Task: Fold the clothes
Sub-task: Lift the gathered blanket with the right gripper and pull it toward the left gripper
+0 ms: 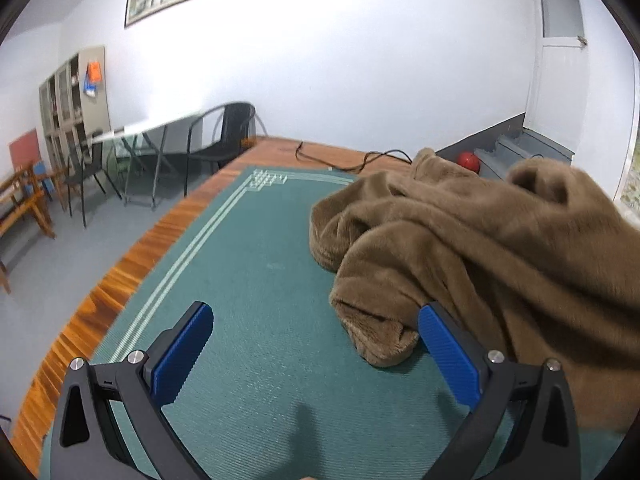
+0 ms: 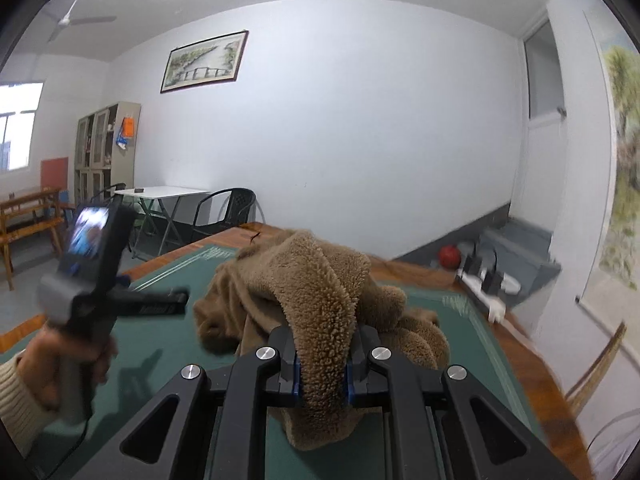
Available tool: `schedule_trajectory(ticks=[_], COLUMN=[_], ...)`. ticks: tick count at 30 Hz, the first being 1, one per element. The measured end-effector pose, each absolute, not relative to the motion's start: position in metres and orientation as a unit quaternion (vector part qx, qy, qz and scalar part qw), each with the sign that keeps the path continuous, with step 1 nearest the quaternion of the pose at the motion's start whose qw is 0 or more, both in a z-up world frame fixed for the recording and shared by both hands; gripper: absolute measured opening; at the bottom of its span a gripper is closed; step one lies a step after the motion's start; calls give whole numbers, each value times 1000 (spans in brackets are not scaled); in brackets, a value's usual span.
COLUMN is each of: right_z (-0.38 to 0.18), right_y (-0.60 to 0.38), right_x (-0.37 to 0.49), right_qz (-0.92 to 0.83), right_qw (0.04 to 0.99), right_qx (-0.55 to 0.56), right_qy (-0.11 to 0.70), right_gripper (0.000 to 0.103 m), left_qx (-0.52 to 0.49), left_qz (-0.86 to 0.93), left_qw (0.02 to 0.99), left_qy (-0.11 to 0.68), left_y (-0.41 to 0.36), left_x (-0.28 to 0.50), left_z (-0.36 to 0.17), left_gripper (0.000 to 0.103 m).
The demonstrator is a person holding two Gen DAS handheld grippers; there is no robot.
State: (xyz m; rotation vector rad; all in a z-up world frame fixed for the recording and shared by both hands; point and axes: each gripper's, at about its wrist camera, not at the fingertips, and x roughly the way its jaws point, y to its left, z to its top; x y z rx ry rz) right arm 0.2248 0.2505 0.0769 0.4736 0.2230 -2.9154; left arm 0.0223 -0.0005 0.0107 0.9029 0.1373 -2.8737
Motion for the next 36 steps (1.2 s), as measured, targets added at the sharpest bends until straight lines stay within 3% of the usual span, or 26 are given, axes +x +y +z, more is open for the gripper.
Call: schedule_trajectory(ticks=[10,13,14,15,17,25,36], right_z=[26,26,27,27,29,46,35], right_y=[272,270,269,268,266,286,316], right_x=[229,231,233,235,239,232,124], right_qz=[-961,-960,-961,-962,-965,-963,-928], right_qw=[124,132,133,132,129,144,130], right_qx=[246,245,242,239,228,222,277], right_qy=[11,24,26,29,29,-53,-211], right_gripper=[17,27,40,66,83,83,83], left_qx=[283,279,278,277,275,287,297], left_qz=[-957,-959,-959,-959,-960,-956,-952], left_qw=[65,59,55,53,51,47,56], left_qy=[17,13,14,14,12,19,39], left_y=[7,10,11,12,13,10,-1], left_x=[25,26,26,26,27,23,18], left_z=[11,11,11,12,11,6,3], left_gripper=[103,103,103,103,103,103,103])
